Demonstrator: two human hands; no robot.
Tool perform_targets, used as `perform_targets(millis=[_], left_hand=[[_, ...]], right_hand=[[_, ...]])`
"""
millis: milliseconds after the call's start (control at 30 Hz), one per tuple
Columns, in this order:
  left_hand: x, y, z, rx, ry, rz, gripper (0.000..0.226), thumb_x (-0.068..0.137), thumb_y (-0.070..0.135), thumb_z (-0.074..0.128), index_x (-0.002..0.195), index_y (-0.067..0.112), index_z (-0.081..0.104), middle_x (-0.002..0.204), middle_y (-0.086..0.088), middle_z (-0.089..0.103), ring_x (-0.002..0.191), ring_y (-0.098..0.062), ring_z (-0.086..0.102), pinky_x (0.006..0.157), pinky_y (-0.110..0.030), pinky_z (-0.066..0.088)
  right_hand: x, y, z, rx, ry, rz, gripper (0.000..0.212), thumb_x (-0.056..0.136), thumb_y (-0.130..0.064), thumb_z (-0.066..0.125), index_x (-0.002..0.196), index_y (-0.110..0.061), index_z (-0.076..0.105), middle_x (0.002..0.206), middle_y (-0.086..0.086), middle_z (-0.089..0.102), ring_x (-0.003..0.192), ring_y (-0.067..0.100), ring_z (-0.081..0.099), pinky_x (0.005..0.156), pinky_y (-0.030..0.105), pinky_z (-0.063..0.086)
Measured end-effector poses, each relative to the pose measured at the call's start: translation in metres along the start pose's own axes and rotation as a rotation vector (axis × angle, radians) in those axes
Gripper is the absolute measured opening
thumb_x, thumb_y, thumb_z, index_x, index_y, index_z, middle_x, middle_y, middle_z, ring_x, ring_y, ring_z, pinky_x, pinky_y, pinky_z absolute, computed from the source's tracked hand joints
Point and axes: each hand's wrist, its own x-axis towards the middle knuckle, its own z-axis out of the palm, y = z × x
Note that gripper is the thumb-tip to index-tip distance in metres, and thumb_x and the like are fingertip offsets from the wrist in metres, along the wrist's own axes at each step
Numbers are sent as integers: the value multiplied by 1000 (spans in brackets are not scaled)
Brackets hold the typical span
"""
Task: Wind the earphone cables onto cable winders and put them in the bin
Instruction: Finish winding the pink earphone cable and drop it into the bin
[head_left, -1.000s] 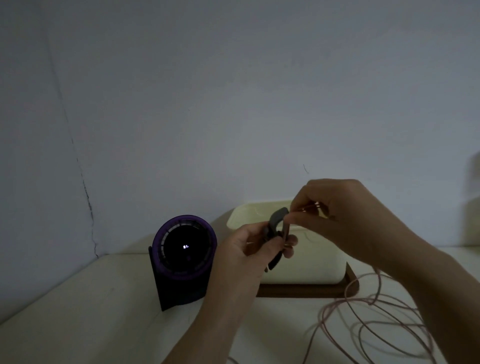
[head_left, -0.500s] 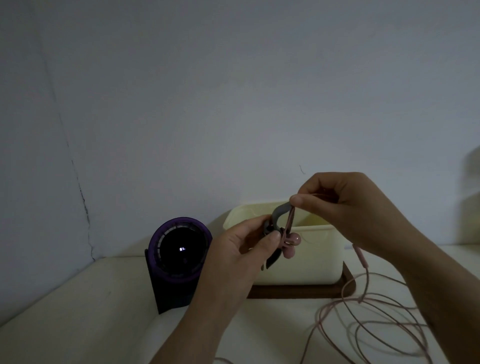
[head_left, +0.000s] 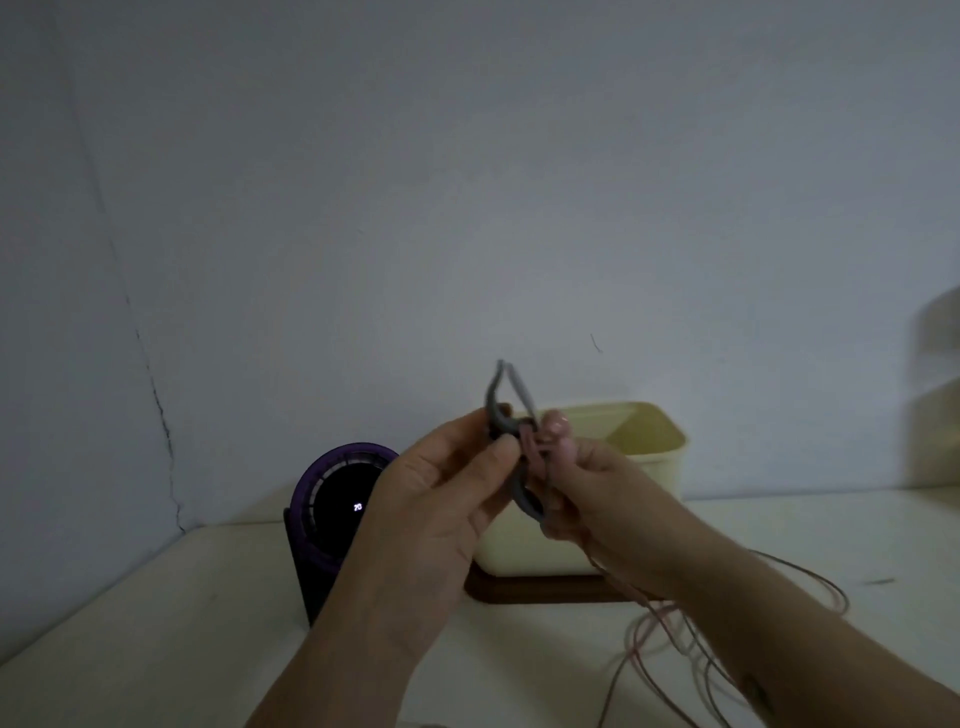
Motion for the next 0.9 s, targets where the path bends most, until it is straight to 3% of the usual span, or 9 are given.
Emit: perform_targets(millis=[100,167,267,333,400,533,667,800,900], left_hand=[[4,-2,-9,-77,131,-4,35,79,11,53,108,-3,65,101,-13,73,90,-18,71,74,-26,59],[6,-3,-18,-80,215,-3,31,81,13,53,105,0,68,103,-11,73,93,-16,70,74,-26,58],[8,-4,-25,-87,308,-38,25,78,14,56,96,5,72,101,-9,74,91,-14,71,83,-29,52],[8,-3,-26,-91,334,-74,20,79,13,57,90,8,74,98,-7,75,87,-12,72,84,-30,48],[8,-3,-26,-102,348,-113,19,85,10,55,89,9,74,95,-6,76,85,-10,72,85,-30,48],[8,-5,-26,-103,372,-133,20,91,8,51,95,7,71,95,-6,75,84,-10,71,88,-30,49],[6,-13,-20,138,368,-73,18,91,1,54,100,6,69,91,-5,76,82,-11,72,72,-21,56],[2,-18,-14,530,240,0,20,86,1,66,94,19,69,79,10,75,80,-4,71,69,-12,50],[0,-18,-11,571,89,-17,20,87,-2,62,94,16,68,83,4,76,83,-10,72,74,-18,52]], right_hand=[[1,3,10,-573,127,-67,37,97,-30,48,71,-9,63,54,-3,42,46,6,33,51,26,29],[-1,1,15,-858,86,-132,30,98,-26,46,91,-10,70,54,-10,48,52,4,45,54,18,34],[-5,-3,23,-1040,-25,-170,28,100,-26,43,104,-16,69,80,-11,66,75,3,58,69,17,43],[-4,-2,20,-1152,-53,-170,30,100,-28,40,107,-18,67,99,-1,69,89,16,62,80,32,47],[-4,-5,15,-1255,-76,-173,29,100,-29,39,111,-24,65,105,-1,68,92,19,63,81,36,50],[-8,-18,16,-1310,-74,-193,28,100,-28,39,115,-29,62,106,-1,67,90,20,63,79,38,52],[-9,-29,20,-1387,-88,-263,22,100,-25,40,114,-28,57,101,0,63,81,19,57,71,32,48],[-11,-49,4,-1354,66,-225,40,90,-47,33,91,-28,68,78,-9,65,67,7,55,68,31,50],[-17,-64,-9,-1236,161,-196,23,85,-44,52,73,-31,67,61,-14,60,55,6,52,53,18,41]])
